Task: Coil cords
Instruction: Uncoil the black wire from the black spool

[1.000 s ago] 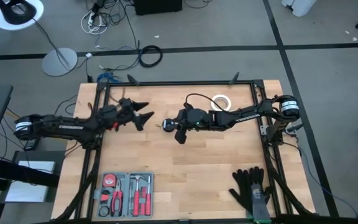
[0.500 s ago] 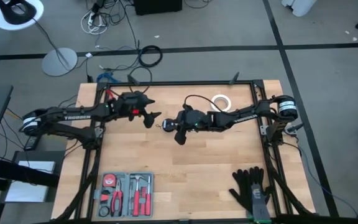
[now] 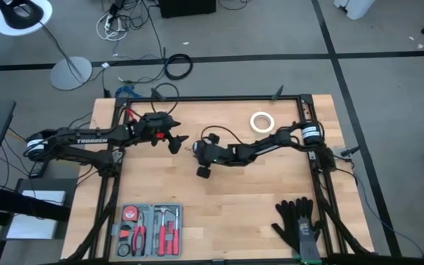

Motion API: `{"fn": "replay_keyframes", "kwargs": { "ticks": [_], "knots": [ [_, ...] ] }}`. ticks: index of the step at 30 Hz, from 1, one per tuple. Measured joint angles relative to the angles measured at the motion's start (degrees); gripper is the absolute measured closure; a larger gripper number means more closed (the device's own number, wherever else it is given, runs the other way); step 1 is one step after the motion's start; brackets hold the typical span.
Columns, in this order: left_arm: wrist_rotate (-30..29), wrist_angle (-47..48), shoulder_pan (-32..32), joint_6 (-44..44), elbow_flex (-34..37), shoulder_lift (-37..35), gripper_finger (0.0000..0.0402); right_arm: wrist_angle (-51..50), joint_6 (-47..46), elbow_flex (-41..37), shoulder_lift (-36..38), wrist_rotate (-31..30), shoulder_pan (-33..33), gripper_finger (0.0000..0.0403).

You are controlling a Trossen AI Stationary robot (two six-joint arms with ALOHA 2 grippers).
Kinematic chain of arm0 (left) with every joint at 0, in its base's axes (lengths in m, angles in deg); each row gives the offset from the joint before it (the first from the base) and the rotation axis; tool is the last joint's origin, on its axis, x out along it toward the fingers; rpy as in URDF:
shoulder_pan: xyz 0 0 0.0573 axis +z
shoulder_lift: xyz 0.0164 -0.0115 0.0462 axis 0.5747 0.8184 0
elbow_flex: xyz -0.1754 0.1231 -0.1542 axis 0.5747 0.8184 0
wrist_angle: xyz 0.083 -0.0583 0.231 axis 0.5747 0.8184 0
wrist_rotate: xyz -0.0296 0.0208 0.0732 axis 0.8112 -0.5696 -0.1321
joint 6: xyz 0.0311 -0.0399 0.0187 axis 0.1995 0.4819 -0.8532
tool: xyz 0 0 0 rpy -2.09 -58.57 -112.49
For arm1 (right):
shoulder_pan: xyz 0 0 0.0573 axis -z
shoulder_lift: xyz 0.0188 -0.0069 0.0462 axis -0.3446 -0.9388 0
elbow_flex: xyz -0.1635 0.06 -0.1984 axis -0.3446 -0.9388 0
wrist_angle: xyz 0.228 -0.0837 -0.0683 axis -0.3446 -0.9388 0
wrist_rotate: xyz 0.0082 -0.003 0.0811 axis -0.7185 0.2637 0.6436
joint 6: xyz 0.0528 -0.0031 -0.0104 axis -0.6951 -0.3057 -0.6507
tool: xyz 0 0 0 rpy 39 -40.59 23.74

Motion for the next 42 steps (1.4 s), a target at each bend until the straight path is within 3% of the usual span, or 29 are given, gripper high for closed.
{"fn": "replay_keyframes", "kwargs": {
  "ticks": [6,15,18,22,25,37,42],
  "knots": [
    [-0.2,0.1,0.0,0.0,0.0,-0.1,0.0035,0.6,2.5,3.7,-3.3,-5.9,0.0,0.0274],
    [-0.2,-0.5,0.0,0.0,0.0,-0.1,0.0035,4.0,3.8,5.3,-4.9,-3.9,2.2,0.0283],
    [-0.4,-0.7,0.0,0.0,0.0,-0.1,0.0035,4.3,3.8,5.3,-4.9,-1.9,2.8,0.0304],
    [-0.8,-1.3,0.0,0.0,0.0,0.0,0.0035,5.1,4.1,5.3,-4.9,5.1,3.4,0.036],
    [-0.9,-1.3,0.0,0.0,0.0,0.0,0.0035,4.8,4.4,5.3,-4.9,5.3,3.4,0.0395],
    [-0.9,-0.9,0.0,0.4,0.0,0.0,0.0035,5.6,5.1,5.3,-4.9,4.0,3.2,0.0388],
    [-0.9,-0.8,0.0,0.4,0.0,-0.1,0.0035,5.6,5.2,5.3,-4.9,4.0,3.2,0.0366]
  ]
}}
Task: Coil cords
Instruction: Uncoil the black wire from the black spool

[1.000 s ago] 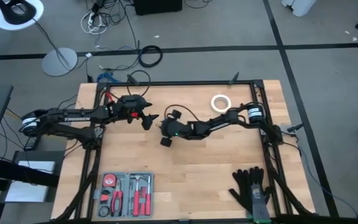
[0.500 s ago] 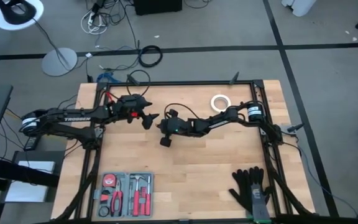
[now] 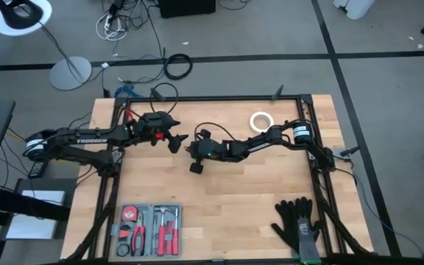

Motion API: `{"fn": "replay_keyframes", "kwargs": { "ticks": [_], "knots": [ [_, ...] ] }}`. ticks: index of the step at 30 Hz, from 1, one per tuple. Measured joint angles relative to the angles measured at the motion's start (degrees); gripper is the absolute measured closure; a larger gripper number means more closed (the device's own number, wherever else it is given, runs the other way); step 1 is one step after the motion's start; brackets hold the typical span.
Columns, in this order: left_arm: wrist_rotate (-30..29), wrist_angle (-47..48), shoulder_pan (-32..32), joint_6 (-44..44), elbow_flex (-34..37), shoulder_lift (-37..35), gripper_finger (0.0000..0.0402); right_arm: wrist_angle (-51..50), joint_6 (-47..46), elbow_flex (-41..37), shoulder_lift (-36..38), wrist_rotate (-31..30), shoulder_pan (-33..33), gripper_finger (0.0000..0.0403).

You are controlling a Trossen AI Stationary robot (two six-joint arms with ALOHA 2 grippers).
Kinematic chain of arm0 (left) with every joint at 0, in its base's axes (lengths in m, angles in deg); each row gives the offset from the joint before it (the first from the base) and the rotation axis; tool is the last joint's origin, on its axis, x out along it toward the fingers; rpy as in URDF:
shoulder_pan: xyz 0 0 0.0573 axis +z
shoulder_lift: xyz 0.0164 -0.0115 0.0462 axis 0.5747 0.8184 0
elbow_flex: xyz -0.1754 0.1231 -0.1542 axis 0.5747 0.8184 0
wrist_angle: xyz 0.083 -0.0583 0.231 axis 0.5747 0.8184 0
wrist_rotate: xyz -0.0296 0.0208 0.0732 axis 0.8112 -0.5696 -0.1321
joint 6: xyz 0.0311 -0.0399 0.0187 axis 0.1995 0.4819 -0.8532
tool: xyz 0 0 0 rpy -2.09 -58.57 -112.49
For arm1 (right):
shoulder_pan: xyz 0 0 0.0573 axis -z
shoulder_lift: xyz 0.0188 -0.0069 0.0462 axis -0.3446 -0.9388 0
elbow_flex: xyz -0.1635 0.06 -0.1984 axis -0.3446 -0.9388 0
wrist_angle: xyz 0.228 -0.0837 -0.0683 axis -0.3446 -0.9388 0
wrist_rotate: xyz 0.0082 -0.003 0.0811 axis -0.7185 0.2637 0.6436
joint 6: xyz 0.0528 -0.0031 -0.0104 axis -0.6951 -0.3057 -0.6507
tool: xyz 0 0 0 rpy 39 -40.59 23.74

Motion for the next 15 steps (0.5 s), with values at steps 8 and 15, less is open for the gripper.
{"fn": "replay_keyframes", "kwargs": {
  "ticks": [8,15],
  "knots": [
    [0.0,0.0,0.0,0.0,0.0,0.0,0.0035,0.0,0.0,0.0,0.0,-1.2,0.0,0.0319],
    [0.0,0.0,0.0,0.0,0.0,0.0,0.0035,0.1,0.0,0.0,0.0,-2.1,0.0,0.0313]
  ]
}}
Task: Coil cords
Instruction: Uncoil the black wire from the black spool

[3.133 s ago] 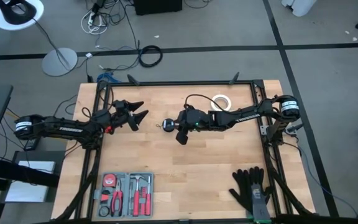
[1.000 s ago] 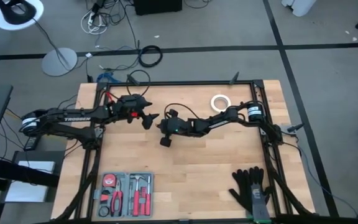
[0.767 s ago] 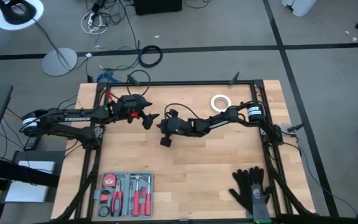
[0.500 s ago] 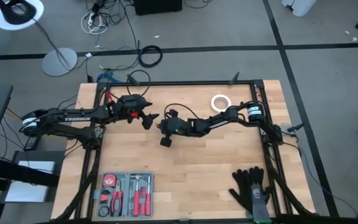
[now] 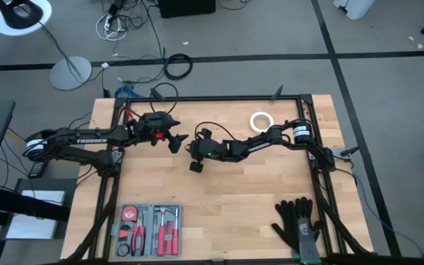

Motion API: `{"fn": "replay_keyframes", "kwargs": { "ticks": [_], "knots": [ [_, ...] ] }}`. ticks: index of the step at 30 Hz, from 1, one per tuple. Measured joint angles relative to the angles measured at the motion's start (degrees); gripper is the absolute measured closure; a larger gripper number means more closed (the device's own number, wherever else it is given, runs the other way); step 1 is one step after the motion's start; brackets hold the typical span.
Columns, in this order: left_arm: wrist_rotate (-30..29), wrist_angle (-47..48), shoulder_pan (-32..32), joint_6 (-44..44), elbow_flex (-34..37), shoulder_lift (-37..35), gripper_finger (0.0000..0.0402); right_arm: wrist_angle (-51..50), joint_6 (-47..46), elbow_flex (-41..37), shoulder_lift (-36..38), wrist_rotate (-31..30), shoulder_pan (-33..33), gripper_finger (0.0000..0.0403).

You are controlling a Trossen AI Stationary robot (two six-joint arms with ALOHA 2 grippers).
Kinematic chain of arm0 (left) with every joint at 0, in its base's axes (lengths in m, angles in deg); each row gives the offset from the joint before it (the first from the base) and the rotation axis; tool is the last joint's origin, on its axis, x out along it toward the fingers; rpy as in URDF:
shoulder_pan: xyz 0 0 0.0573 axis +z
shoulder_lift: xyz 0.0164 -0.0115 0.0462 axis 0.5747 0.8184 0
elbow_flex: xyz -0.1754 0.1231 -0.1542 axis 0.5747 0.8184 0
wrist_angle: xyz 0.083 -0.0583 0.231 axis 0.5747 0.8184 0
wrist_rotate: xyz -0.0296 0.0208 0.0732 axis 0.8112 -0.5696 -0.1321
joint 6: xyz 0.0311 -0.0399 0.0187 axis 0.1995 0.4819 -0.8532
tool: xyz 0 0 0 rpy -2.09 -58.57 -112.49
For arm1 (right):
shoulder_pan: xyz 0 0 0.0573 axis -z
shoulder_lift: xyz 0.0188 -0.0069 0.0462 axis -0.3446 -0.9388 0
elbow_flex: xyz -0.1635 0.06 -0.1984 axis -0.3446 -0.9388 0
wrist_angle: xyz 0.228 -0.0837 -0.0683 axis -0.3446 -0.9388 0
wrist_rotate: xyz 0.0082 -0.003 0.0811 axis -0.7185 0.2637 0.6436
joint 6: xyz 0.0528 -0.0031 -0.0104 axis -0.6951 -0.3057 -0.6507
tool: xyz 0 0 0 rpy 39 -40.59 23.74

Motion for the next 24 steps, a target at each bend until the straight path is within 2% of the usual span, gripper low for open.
{"fn": "replay_keyframes", "kwargs": {
  "ticks": [8,11,15,18,24],
  "knots": [
    [0.0,-0.1,0.0,0.0,0.0,0.0,0.0035,3.2,0.1,0.0,0.0,0.0,-0.3,0.0316],
    [0.0,-0.1,0.0,0.0,0.0,0.0,0.0035,3.0,0.1,0.0,0.0,0.0,-0.4,0.033],
    [0.0,0.0,0.0,0.4,0.0,0.0,0.0035,-1.1,-0.7,0.0,0.0,0.2,-0.4,0.0389],
    [0.0,0.1,0.0,2.1,0.0,0.1,0.0035,-3.5,-1.1,0.0,0.0,0.5,-0.5,0.0394],
    [0.9,0.5,0.0,4.0,0.0,3.3,0.0035,-10.6,-2.5,-0.1,2.2,5.0,-2.7,0.04]
  ]
}}
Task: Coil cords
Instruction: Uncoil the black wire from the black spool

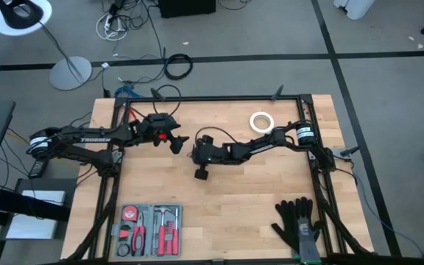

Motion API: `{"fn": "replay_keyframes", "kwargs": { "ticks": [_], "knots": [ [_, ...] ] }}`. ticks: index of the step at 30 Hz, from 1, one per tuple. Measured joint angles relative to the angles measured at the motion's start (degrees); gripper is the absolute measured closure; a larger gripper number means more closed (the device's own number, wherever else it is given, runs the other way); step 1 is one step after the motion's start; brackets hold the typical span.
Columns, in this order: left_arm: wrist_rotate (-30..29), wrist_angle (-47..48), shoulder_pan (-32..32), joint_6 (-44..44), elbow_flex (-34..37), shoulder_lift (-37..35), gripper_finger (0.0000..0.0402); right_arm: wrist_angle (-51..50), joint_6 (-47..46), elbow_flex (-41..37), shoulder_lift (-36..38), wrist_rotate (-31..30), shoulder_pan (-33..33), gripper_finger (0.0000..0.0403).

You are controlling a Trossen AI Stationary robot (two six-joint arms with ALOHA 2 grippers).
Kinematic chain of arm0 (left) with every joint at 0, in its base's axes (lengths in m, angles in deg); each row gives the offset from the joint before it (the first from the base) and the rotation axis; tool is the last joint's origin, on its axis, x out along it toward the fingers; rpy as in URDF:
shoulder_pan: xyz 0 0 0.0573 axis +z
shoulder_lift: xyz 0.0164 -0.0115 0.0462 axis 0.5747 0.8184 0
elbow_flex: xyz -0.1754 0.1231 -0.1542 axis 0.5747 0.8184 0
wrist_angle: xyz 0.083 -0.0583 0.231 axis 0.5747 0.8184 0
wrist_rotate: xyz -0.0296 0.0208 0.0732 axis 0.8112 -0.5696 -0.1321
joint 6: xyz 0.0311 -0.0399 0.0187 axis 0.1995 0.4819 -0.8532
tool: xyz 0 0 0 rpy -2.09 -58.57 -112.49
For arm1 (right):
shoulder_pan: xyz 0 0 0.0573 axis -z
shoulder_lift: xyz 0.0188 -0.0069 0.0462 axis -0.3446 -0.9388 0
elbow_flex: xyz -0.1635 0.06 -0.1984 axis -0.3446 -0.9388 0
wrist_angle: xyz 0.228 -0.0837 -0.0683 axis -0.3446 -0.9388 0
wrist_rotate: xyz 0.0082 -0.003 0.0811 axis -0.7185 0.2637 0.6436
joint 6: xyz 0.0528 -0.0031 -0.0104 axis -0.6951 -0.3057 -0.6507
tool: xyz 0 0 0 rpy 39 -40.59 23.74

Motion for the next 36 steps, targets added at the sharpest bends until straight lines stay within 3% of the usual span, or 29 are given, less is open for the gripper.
{"fn": "replay_keyframes", "kwargs": {
  "ticks": [6,14,22,27,36],
  "knots": [
    [4.3,0.0,0.0,0.5,-1.6,5.8,0.0035,-8.9,0.0,0.0,3.7,-5.2,-3.5,0.0401],
    [9.9,2.0,0.0,-1.1,-8.7,14.9,0.0035,-10.4,-3.7,0.0,4.2,-6.4,-6.3,0.0402],
    [10.8,7.7,-0.2,-4.3,-14.2,25.0,0.0035,-10.1,-7.7,0.0,4.2,-6.8,-7.5,0.0402],
    [11.3,6.9,-0.2,-4.5,-15.0,27.4,0.0035,-10.5,-11.8,0.0,4.2,-6.9,-8.8,0.0403],
    [10.7,7.4,0.2,-5.4,-15.0,27.5,0.0035,-14.7,-21.7,0.0,4.2,-15.1,-14.7,0.0403]
  ]
}}
